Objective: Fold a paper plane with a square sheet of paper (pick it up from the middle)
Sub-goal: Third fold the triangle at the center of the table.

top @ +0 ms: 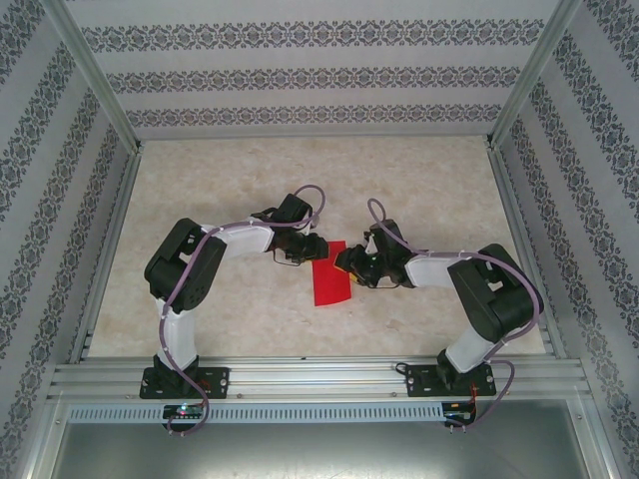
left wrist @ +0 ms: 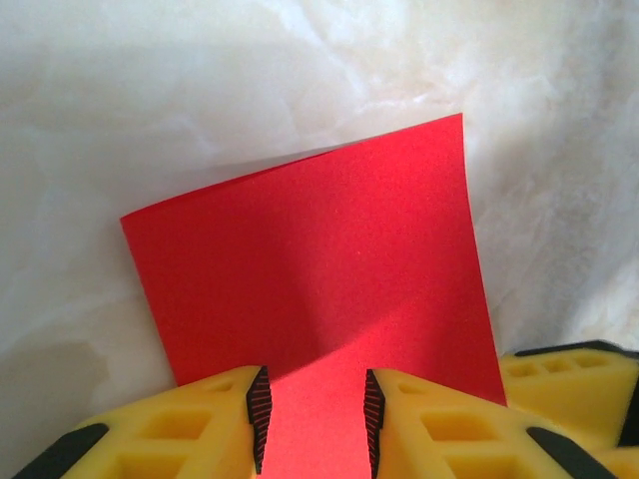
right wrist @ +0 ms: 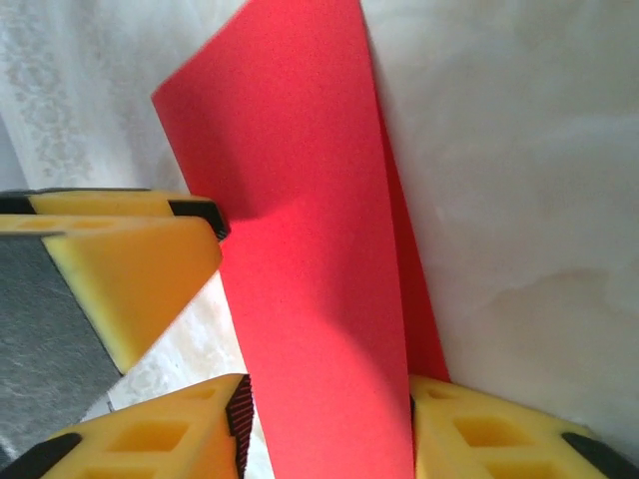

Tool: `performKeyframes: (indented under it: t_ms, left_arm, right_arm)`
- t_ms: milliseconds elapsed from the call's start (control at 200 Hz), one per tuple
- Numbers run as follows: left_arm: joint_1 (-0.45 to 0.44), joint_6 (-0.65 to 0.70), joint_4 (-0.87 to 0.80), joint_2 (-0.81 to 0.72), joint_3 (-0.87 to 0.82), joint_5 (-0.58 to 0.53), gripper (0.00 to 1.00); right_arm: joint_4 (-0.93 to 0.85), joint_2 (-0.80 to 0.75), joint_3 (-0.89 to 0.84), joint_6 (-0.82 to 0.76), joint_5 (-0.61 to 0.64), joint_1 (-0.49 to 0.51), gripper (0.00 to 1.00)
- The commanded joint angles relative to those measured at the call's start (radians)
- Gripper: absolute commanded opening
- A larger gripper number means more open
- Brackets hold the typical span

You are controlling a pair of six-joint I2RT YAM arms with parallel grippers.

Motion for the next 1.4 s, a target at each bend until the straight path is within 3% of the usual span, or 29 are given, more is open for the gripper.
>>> performKeyframes:
  t_ms: [0,450,944,1394]
  left_arm:
    - [-0.009,0.067,-0.109,0.029,-0.002,-0.003,0.35]
    - [-0.01,0.036,-0.053,-0.151,-0.08,-0.029,0.43]
    - [-0.01,-0.085,0.064,-0.404,-0.242,-0.151,0.47]
    - [-0.016,-0.02,0.015,-0.545,-0.303,-0.248,0.5]
  right_arm:
    - [0.007,0.052,0.034,-0.049,-0.037,-0.009,0.39]
    - [0.028,0.067,0.017,-0.018,-0.015,-0.003,0.14]
    - [-0.016,0.041,0.059,-0.027,0.049,0.046,0.11]
    - [0.012,0.081,0.079,0.003,0.049,0.066,0.1]
